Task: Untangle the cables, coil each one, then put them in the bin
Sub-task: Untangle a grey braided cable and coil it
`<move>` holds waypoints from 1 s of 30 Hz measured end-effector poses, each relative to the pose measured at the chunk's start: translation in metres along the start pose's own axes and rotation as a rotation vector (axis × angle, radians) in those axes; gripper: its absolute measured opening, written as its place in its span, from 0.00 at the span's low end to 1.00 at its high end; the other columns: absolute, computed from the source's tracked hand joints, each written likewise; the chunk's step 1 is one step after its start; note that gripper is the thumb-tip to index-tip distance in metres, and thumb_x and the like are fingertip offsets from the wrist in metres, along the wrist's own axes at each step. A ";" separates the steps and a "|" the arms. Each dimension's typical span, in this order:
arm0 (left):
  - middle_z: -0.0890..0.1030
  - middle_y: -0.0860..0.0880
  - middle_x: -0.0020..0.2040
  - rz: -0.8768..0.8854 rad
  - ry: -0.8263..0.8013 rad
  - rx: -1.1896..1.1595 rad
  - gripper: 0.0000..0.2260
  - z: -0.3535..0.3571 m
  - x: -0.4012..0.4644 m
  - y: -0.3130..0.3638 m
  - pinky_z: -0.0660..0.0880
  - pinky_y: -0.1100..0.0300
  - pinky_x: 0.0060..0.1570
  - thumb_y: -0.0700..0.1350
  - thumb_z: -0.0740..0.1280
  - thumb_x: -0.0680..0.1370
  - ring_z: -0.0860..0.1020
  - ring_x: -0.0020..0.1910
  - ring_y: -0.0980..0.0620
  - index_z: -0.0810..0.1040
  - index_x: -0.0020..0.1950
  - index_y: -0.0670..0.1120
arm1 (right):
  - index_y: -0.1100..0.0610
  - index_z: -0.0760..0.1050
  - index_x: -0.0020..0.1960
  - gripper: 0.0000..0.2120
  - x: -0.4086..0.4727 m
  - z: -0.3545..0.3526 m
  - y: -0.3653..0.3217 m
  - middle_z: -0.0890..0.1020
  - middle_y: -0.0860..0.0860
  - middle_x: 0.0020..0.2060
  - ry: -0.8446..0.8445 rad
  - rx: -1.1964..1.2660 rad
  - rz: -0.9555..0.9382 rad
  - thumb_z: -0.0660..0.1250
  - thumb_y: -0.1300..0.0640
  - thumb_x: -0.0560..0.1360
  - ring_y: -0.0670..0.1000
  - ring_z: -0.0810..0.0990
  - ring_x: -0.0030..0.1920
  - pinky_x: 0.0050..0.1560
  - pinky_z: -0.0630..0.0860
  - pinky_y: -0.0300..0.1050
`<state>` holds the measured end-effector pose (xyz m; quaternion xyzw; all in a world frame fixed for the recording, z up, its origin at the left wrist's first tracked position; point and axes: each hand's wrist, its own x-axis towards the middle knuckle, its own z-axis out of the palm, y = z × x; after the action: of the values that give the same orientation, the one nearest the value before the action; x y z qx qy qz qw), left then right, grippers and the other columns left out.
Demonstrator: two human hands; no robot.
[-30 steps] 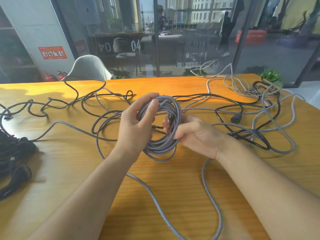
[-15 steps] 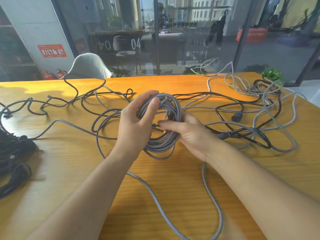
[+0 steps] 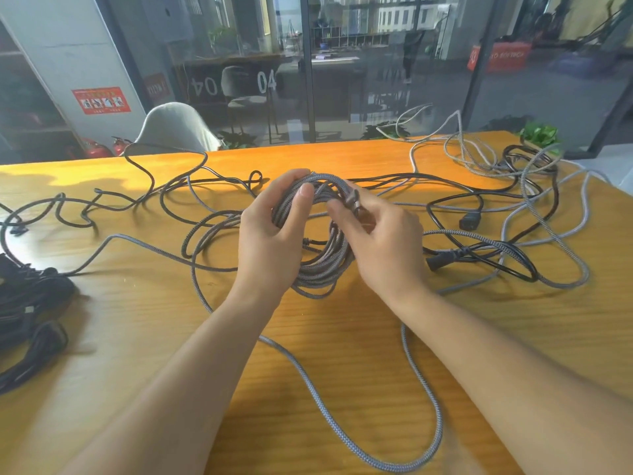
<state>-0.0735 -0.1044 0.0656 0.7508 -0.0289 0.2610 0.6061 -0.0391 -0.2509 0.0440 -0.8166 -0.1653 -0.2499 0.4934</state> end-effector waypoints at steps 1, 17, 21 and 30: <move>0.80 0.46 0.50 0.001 0.007 0.006 0.10 -0.001 0.000 0.000 0.77 0.31 0.57 0.57 0.67 0.83 0.77 0.57 0.31 0.81 0.63 0.61 | 0.46 0.83 0.65 0.19 0.002 -0.001 0.000 0.88 0.42 0.43 0.047 0.039 0.004 0.66 0.38 0.82 0.39 0.85 0.45 0.44 0.78 0.38; 0.75 0.58 0.31 -0.060 -0.045 -0.027 0.10 0.011 -0.005 0.002 0.77 0.44 0.33 0.53 0.65 0.85 0.71 0.25 0.48 0.80 0.66 0.58 | 0.55 0.68 0.41 0.21 0.027 -0.025 -0.023 0.64 0.46 0.28 0.238 1.204 0.442 0.52 0.47 0.88 0.48 0.67 0.29 0.43 0.76 0.46; 0.75 0.59 0.35 -0.099 -0.049 -0.079 0.12 0.006 -0.003 -0.003 0.74 0.52 0.35 0.52 0.65 0.85 0.74 0.28 0.57 0.80 0.68 0.56 | 0.55 0.68 0.38 0.22 0.033 -0.040 -0.026 0.60 0.47 0.28 0.314 1.262 0.535 0.55 0.46 0.88 0.48 0.59 0.27 0.29 0.67 0.41; 0.72 0.58 0.32 -0.071 -0.021 -0.131 0.11 0.005 -0.001 0.002 0.74 0.53 0.35 0.52 0.65 0.85 0.70 0.28 0.53 0.80 0.67 0.56 | 0.55 0.71 0.42 0.21 0.040 -0.047 -0.014 0.63 0.46 0.28 0.221 1.202 0.518 0.54 0.46 0.88 0.47 0.63 0.28 0.32 0.71 0.41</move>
<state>-0.0733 -0.1095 0.0669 0.7127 -0.0258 0.2289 0.6626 -0.0248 -0.2852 0.0950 -0.3820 -0.0226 -0.0697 0.9213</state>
